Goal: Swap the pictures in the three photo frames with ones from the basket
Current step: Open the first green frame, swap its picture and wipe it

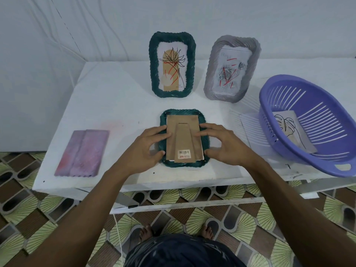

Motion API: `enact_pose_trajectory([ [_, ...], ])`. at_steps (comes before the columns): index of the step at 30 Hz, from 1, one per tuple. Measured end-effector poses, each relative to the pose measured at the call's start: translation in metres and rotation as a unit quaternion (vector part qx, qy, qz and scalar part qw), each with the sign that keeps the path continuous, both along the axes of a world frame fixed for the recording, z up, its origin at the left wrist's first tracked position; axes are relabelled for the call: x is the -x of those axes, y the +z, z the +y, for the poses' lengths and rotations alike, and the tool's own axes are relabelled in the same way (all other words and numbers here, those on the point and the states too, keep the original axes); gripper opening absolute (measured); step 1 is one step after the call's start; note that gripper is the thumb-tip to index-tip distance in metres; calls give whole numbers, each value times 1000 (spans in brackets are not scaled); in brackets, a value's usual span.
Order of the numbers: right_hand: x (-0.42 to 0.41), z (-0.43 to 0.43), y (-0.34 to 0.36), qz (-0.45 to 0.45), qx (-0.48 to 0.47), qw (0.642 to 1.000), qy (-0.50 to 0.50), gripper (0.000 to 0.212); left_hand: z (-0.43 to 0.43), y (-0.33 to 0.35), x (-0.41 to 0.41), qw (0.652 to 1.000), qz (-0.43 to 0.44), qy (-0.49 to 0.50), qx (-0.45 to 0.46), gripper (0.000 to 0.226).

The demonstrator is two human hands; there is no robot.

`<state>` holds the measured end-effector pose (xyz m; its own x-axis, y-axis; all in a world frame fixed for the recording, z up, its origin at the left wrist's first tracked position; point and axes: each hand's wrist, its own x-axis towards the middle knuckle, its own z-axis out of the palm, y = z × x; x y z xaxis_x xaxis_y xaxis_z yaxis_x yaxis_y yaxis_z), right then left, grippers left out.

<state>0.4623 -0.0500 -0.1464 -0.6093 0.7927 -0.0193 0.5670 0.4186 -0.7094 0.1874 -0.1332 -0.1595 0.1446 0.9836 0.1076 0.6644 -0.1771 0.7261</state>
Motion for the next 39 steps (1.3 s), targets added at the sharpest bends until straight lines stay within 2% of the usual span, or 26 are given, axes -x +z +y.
enact_pose_trajectory([
  [2,3,-1,-2,5,5,1000,-24,50,1,0,-3,1000,-3,22,-8,52],
  [6,13,-1,-4,-39,-54,997,-49,41,2,-2,-11,999,20,40,-30,50],
  [9,15,-1,-1,-62,-66,995,-44,44,3,-3,-12,998,41,44,-35,56],
  [15,0,3,1,-49,-21,999,6,61,6,-4,-10,997,53,45,-24,59],
  [19,4,1,0,-61,-33,998,-5,61,15,-1,-10,996,71,45,-25,62],
  [27,-1,4,-2,-17,-6,1000,3,60,20,-1,-6,998,52,30,-1,62],
  [33,3,4,0,-33,-15,999,5,62,14,-1,3,999,23,-3,30,68],
  [39,5,6,1,-44,-14,999,14,62,12,-1,5,1000,9,-14,16,69],
])
